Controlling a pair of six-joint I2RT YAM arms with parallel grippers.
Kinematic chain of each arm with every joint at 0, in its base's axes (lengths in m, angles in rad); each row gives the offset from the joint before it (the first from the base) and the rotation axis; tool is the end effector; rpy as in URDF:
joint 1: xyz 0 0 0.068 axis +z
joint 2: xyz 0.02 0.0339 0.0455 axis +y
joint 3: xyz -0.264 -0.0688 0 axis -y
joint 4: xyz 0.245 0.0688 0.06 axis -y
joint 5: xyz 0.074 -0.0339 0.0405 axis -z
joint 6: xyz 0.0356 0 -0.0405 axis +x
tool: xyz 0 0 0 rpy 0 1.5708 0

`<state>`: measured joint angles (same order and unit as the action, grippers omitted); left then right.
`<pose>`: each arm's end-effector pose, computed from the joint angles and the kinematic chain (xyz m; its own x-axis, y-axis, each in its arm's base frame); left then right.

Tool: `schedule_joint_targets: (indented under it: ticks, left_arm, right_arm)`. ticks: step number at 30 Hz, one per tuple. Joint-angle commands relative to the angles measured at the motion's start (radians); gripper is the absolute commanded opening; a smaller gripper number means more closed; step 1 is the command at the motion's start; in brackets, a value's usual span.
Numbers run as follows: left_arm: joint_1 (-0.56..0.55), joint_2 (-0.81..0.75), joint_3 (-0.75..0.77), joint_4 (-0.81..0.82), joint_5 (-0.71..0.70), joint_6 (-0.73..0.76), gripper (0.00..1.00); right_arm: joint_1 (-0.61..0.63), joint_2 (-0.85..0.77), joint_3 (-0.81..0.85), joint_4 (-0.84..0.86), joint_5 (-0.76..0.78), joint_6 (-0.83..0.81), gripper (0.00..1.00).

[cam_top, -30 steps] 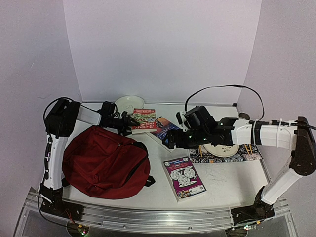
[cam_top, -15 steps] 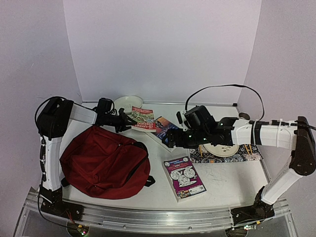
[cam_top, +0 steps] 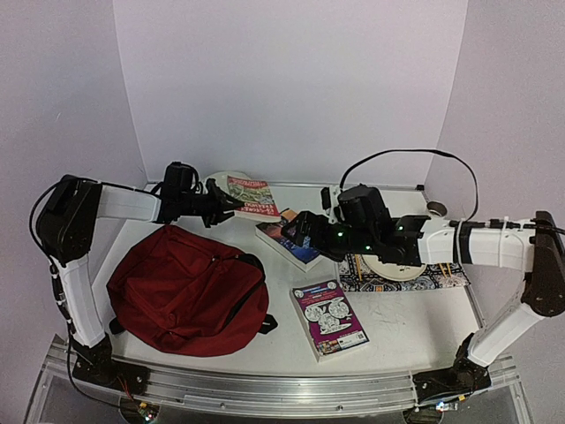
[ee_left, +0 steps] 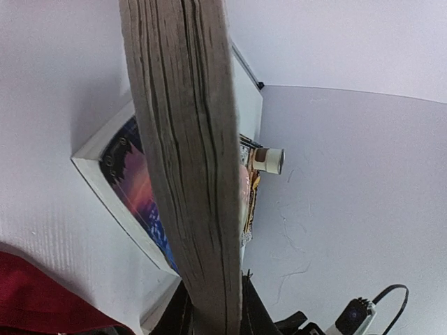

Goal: Pack the student bag
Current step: Adjust the book.

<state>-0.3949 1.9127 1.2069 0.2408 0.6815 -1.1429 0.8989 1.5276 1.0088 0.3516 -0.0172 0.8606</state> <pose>0.3834 -0.1841 0.2034 -0.9165 -0.3835 -0.1139 -0.0369 0.3645 -0.9305 0.2231 0.2815 0.2896 -0.6689 0.3769 -0.6407 -0.4385 0.4959 0.7495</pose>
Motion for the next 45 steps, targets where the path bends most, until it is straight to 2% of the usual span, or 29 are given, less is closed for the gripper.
schedule_joint_targets:
  ticks: [1,10,18,25,41,45]
  left_arm:
    - [-0.055,-0.151,-0.036,0.138,-0.079,-0.044,0.00]
    - [-0.186,-0.302,-0.130,0.173,-0.265,-0.130,0.00]
    - [-0.301,-0.404,-0.200,0.211,-0.432,-0.218,0.00]
    - [-0.355,-0.468,-0.241,0.244,-0.532,-0.253,0.00]
    - [-0.427,-0.492,-0.266,0.284,-0.571,-0.290,0.00]
    - [-0.448,-0.501,-0.280,0.292,-0.592,-0.296,0.00]
  right_arm:
    - [0.000,-0.031,-0.052,0.196,-0.026,0.140,0.98]
    - [0.000,-0.019,-0.166,0.573,-0.020,0.348,0.98]
    - [-0.001,0.046,-0.159,0.738,-0.036,0.431,0.98]
    - [0.000,0.104,-0.131,0.769,-0.038,0.491,0.98]
    - [-0.017,0.212,-0.060,0.944,-0.062,0.519,0.98]
    - [-0.023,0.229,-0.037,0.966,-0.072,0.521,0.95]
